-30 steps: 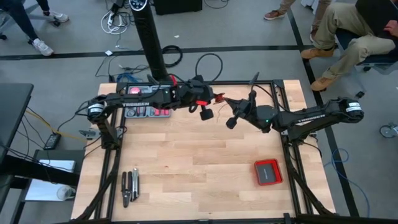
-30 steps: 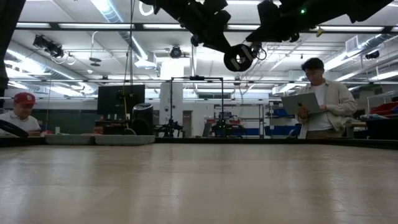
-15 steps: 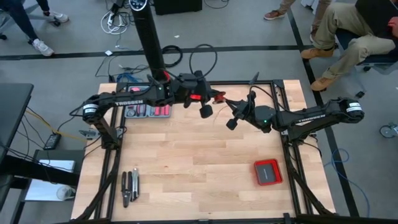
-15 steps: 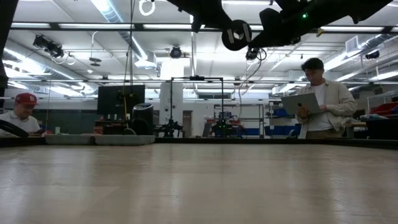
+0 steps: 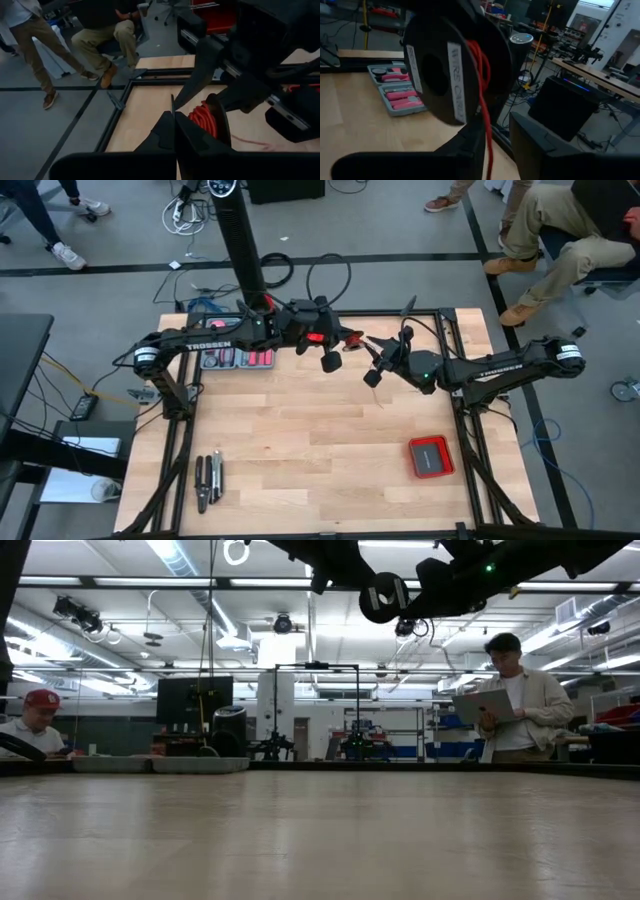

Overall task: Coil cords
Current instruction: Coil the red wire onto the spool

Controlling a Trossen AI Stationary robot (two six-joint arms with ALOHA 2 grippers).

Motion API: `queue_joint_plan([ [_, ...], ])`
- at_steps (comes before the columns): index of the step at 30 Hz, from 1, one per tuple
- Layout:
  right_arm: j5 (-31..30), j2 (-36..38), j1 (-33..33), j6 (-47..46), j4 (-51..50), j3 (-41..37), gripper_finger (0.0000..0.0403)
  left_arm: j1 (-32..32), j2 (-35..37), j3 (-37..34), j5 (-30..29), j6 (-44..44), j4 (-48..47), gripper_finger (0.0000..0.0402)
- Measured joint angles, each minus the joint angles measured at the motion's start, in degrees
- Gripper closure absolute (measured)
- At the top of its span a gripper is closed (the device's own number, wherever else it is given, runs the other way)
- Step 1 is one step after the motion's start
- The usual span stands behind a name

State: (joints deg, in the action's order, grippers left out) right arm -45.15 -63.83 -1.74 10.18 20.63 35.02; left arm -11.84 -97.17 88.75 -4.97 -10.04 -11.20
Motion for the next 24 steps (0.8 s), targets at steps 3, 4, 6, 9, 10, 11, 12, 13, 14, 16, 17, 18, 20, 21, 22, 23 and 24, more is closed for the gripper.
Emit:
queue_joint_plan([
  [3,-1.2,0.0,0.0,-1.3,-1.0,-0.8,0.0314,0.0,0.0,0.0,-0.3,-0.1,-0.5,0.0401],
  [4,-1.2,0.2,0.0,-2.1,-1.7,-1.1,0.0314,0.0,0.0,0.0,-0.5,-0.1,-0.8,0.0401],
  [6,-1.3,0.3,-0.1,-3.9,-2.6,-1.5,0.0316,0.0,0.0,0.0,-0.8,-0.5,-1.6,0.0401],
  [9,-1.1,0.3,-0.7,-5.6,-3.7,-1.8,0.0316,0.0,0.0,0.0,-1.0,-0.7,-1.6,0.0401],
  [10,-1.1,0.3,-1.0,-6.4,-4.6,-1.8,0.0315,-0.1,0.0,0.0,-1.0,-0.7,-1.5,0.0401],
  [11,-1.3,0.3,-1.3,-7.1,-5.6,-1.8,0.0315,-0.1,0.0,0.0,-1.0,-0.7,-1.4,0.0401],
  [12,-1.5,0.3,-1.6,-7.7,-6.3,-1.8,0.0315,-0.1,0.0,0.0,-1.0,-0.7,-1.2,0.0401],
  [13,-1.7,0.3,-2.0,-8.2,-6.8,-1.8,0.0315,-0.1,0.0,0.0,-1.1,-0.8,-0.9,0.0401],
  [14,-1.8,0.4,-2.2,-8.7,-7.1,-1.8,0.0316,-0.1,0.0,0.0,-1.3,-1.0,-0.4,0.0401],
  [16,-2.0,0.4,-2.7,-9.4,-7.8,-1.8,0.0316,-0.1,0.0,0.0,-1.7,-1.5,0.0,0.0401],
  [17,-2.4,0.4,-2.8,-9.8,-8.4,-1.8,0.0316,-0.1,0.0,0.0,-1.9,-1.5,0.3,0.0401],
  [18,-3.0,0.5,-3.2,-10.3,-9.0,-1.8,0.0316,-0.1,0.0,0.0,-1.9,-1.5,0.5,0.0401],
  [20,-4.2,0.6,-3.7,-11.6,-10.6,-1.8,0.0316,-0.1,0.0,0.0,-1.9,-1.5,0.9,0.0401],
  [21,-4.7,0.6,-4.0,-12.2,-11.6,-1.8,0.0316,-0.1,0.0,0.0,-1.9,-1.5,1.1,0.0401],
  [22,-4.8,0.7,-4.3,-12.9,-12.6,-1.8,0.0317,-0.1,0.0,0.0,-1.9,-1.5,1.2,0.0401],
  [23,-4.9,0.9,-4.7,-13.9,-13.6,-1.8,0.0318,-0.1,0.0,0.0,-1.9,-1.5,1.3,0.0401],
  [24,-5.0,1.3,-5.0,-14.9,-14.7,-1.8,0.0318,-0.1,0.0,0.0,-1.7,-1.6,1.7,0.0401],
])
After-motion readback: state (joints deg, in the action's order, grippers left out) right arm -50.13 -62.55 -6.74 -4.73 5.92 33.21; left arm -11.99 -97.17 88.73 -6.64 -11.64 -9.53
